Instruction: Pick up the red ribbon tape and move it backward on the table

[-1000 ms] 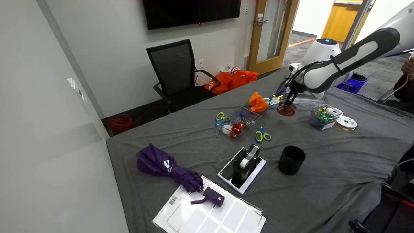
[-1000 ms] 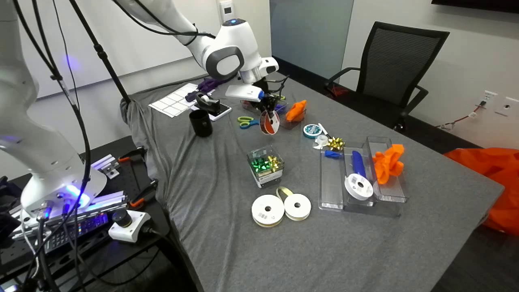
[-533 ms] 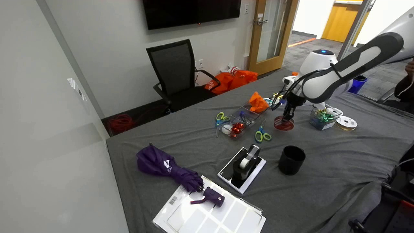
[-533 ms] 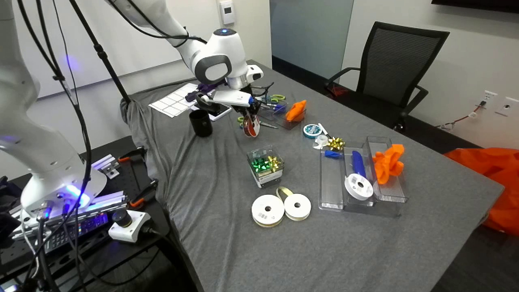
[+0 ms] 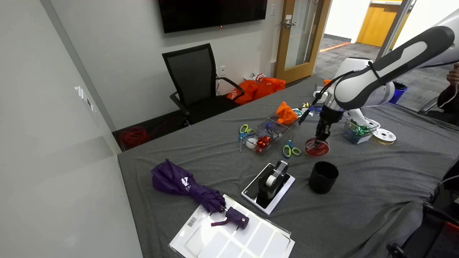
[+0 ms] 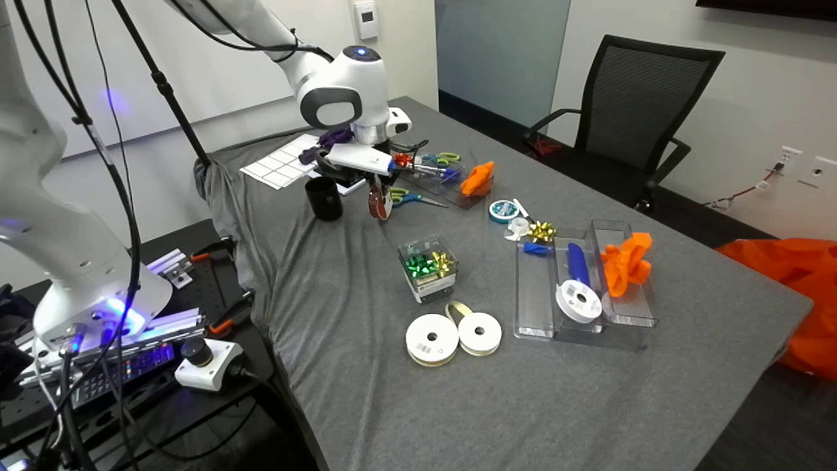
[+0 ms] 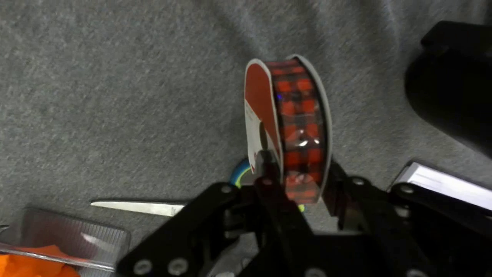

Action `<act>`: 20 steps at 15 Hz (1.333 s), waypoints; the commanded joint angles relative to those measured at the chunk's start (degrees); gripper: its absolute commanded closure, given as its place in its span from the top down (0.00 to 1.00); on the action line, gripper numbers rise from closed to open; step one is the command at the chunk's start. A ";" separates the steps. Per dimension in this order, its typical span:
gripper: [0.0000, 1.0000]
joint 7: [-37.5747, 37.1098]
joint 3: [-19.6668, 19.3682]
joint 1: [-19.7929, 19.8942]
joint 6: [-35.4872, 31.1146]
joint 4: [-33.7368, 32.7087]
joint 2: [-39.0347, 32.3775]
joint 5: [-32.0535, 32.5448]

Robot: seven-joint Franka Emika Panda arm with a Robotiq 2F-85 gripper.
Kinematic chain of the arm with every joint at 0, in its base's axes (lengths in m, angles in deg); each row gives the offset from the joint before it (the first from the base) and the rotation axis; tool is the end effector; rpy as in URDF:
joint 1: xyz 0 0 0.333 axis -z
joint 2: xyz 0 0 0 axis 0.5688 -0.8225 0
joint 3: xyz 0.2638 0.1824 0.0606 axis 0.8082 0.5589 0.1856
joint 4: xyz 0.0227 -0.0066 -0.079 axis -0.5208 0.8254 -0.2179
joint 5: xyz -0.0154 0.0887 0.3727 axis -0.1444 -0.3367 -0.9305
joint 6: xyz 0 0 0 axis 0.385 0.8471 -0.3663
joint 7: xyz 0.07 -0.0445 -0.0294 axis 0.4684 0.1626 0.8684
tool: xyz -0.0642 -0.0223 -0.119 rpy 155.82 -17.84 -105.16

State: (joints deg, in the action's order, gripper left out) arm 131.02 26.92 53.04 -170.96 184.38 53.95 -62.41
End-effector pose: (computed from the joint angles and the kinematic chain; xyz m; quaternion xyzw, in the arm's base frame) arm 0.5726 -0.0417 0.1899 -0.9413 -0.3258 -0.0528 0.0709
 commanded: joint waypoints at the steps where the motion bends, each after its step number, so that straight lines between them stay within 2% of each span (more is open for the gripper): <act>1: 0.07 2.95 -0.64 -0.39 4.26 1.21 2.52 -3.79; 5: 0.07 2.00 -2.45 -2.07 5.84 0.88 2.22 -3.68; 6: 0.55 1.57 -2.93 -2.51 5.83 0.93 2.10 -3.27; 7: 0.56 1.36 -3.41 -2.94 5.82 1.00 2.04 -2.87; 13: 0.97 2.44 -4.58 -3.51 6.23 1.62 2.72 -3.13; 18: 1.00 4.22 -4.35 -3.07 5.61 3.25 4.50 -3.39; 19: 1.00 4.74 -4.61 -3.30 5.10 4.06 5.39 -2.70; 20: 1.00 4.13 -6.19 -4.64 4.79 5.34 6.89 0.60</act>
State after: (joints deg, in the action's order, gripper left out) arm 133.32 23.19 50.27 -165.60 185.01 55.51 -64.80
